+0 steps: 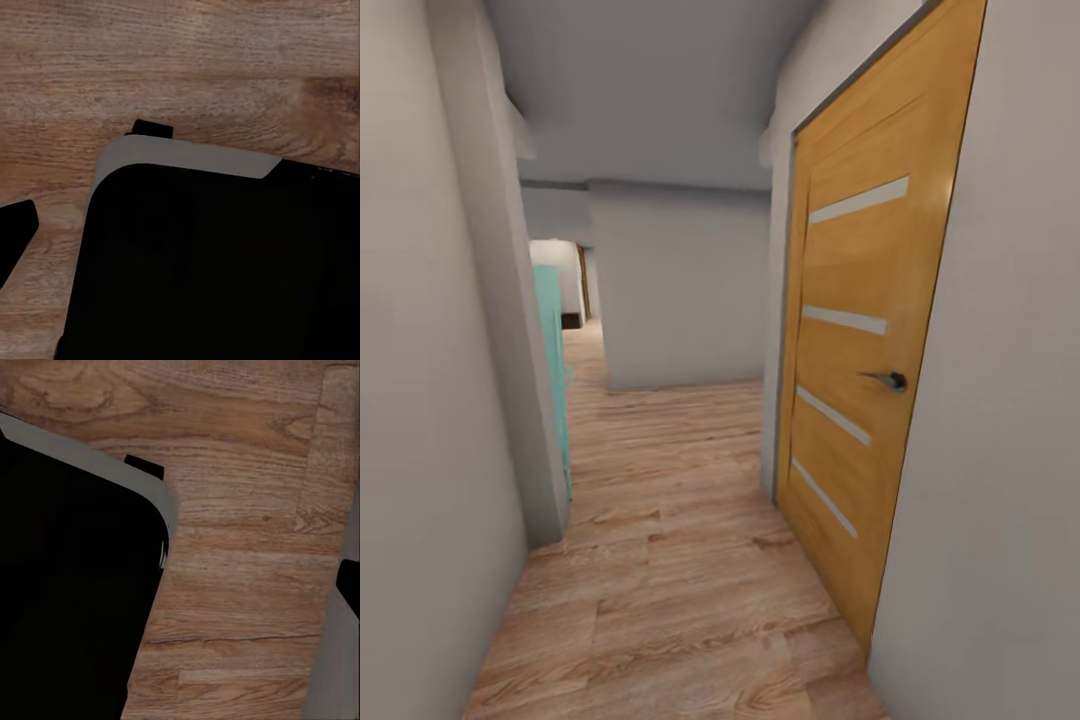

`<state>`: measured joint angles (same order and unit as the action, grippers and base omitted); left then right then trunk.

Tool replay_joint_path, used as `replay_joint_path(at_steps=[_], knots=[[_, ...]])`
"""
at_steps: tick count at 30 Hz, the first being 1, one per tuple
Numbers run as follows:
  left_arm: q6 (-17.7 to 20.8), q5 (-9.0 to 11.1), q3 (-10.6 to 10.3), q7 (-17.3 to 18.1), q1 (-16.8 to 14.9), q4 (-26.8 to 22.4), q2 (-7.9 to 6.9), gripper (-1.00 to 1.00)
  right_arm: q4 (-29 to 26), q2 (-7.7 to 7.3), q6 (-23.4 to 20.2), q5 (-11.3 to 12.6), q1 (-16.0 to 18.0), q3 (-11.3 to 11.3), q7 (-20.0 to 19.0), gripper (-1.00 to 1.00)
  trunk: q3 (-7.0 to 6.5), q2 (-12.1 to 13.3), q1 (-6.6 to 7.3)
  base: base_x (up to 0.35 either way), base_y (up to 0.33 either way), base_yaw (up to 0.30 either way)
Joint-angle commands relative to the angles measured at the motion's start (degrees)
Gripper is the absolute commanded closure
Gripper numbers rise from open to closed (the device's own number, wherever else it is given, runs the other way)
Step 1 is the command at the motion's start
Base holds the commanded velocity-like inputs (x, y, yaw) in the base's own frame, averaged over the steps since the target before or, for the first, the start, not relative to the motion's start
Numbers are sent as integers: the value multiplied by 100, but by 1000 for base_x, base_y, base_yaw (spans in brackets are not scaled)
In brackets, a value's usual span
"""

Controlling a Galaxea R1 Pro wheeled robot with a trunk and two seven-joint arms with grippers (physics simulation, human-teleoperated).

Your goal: Move the two storage containers from the living room to the garage. In the garage, place one container on the floor and stack the other container on top of it (either order is fine).

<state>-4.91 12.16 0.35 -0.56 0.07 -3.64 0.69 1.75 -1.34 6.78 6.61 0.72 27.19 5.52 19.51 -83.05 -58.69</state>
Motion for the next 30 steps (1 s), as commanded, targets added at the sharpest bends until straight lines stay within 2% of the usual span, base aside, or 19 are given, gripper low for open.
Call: replay_joint_path(at_steps=[1, 11, 30], knots=[[-10, 32, 0, -4, 1, -6, 2, -100, 18, 1, 40, 59, 7, 49, 2, -100, 6, -3, -4, 322, 0, 283], [-13, 32, 0, -5, -1, -6, 2, -100, 18, -8, 43, 59, 7, 49, -5, -100, 6, -3, -4, 322, 0, 251], [16, 41, 0, -6, 0, -2, 2, -100, 18, 19, 39, 68, 7, 49, -7, -100, 6, -3, -4, 323, 0, 16]])
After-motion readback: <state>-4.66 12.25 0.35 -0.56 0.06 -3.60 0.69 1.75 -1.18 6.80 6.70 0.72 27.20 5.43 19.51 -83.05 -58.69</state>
